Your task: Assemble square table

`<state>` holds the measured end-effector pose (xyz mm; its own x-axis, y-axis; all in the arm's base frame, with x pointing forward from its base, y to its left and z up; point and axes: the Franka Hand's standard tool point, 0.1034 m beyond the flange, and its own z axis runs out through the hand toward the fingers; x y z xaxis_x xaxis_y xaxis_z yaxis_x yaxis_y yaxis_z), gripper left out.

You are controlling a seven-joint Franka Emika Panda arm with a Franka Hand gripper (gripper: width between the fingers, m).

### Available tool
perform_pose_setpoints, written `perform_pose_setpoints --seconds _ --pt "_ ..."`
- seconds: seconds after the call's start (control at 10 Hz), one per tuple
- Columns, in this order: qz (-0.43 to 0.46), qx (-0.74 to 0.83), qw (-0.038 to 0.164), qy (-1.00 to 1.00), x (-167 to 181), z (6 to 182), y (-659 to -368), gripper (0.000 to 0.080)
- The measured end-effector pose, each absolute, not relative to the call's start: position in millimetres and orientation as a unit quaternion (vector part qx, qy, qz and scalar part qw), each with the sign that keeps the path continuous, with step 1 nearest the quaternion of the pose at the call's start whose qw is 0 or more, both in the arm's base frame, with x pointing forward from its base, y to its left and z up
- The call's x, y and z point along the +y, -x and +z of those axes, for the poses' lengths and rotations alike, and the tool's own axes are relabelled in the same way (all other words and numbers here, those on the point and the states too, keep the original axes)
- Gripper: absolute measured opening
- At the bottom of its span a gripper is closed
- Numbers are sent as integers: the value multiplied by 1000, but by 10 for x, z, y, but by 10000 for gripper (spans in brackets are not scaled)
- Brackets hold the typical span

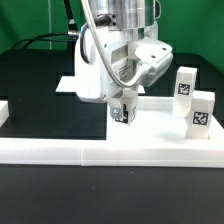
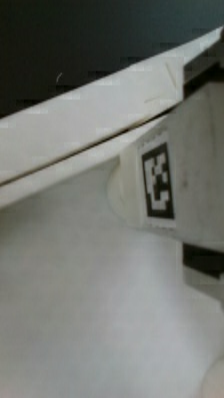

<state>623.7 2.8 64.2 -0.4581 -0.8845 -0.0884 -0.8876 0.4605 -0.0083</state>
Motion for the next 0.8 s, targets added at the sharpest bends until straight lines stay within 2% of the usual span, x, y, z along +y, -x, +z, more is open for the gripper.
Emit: perform_pose_setpoints --seconds 0.3,0.6,0.7,0.8 --pt "20 891 29 452 10 642 -6213 304" --pt "14 882 27 470 14 633 -6196 311" --pt "14 882 27 470 16 632 -6196 402" --pt "14 882 27 470 16 632 -6196 402"
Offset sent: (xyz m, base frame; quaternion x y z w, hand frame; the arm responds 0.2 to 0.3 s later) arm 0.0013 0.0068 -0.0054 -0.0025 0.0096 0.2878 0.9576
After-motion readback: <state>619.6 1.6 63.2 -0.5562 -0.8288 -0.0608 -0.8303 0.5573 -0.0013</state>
